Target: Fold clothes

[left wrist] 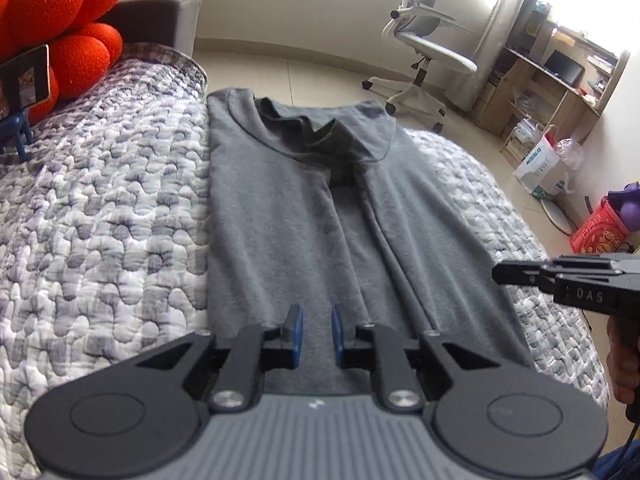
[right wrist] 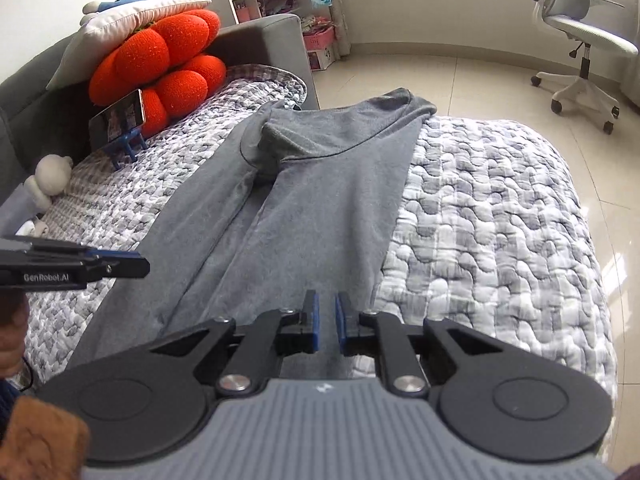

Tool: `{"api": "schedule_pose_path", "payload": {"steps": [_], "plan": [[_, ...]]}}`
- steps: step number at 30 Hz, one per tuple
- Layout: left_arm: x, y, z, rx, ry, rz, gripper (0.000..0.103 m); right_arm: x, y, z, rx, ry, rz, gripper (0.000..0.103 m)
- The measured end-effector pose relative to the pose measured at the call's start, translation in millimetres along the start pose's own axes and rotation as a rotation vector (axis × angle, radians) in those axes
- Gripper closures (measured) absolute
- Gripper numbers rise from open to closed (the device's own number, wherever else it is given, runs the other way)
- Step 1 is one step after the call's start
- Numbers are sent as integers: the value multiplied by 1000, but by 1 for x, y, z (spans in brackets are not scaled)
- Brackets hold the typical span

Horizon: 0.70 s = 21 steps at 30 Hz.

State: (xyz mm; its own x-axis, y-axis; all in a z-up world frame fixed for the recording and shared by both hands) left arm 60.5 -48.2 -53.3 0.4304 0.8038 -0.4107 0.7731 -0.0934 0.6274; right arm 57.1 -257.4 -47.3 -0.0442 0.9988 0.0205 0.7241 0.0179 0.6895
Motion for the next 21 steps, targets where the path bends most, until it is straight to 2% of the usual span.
{"api": "schedule_pose_path", "payload": {"steps": [2, 5, 6, 7, 8, 9, 10, 15, 19, 21], "plan": [[-5, -4, 8, 19, 14, 17, 88, 2, -2, 11, 28, -17, -9, 88], [-12, -6, 9, 33, 27, 58, 80, 2, -6, 18, 73, -45, 11, 90], [-13, -6, 9, 40, 29, 70, 80, -2, -6, 17, 83, -67, 42, 100], [-14, -6, 9, 46, 32, 79, 80, -6, -6, 15, 90, -102, 70, 102], [-14, -6, 9, 49, 30, 77, 80, -8, -7, 13, 83, -132, 72, 102], [-12, -4, 9, 50, 28, 71, 80, -10, -8, 11, 77, -162, 74, 86], [-11, -3, 9, 50, 26, 64, 80, -11, -7, 9, 65, -173, 68, 86], [-11, 2, 11, 50, 19, 46, 80, -2, 0, -3, -35, -108, 24, 86], [-14, 1, 14, 54, 30, 64, 80, 6, -6, 17, 53, -137, 8, 88], [-14, 0, 13, 55, 30, 71, 80, 8, -5, 14, 57, -137, 19, 87]]}}
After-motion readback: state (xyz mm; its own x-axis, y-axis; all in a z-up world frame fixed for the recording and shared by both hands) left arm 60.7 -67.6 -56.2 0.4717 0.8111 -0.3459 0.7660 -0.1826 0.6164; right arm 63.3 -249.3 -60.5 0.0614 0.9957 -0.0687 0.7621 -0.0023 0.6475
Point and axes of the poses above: each gripper's, at about its wrist camera, not at the fingertips, and z roughly the way its jaws point, x to its left, y to its top, the point moved 3 cm from there along z, roughly the way its jaws point, and after that the axes turned 15 degrees about -y, right-handed, at the moved point
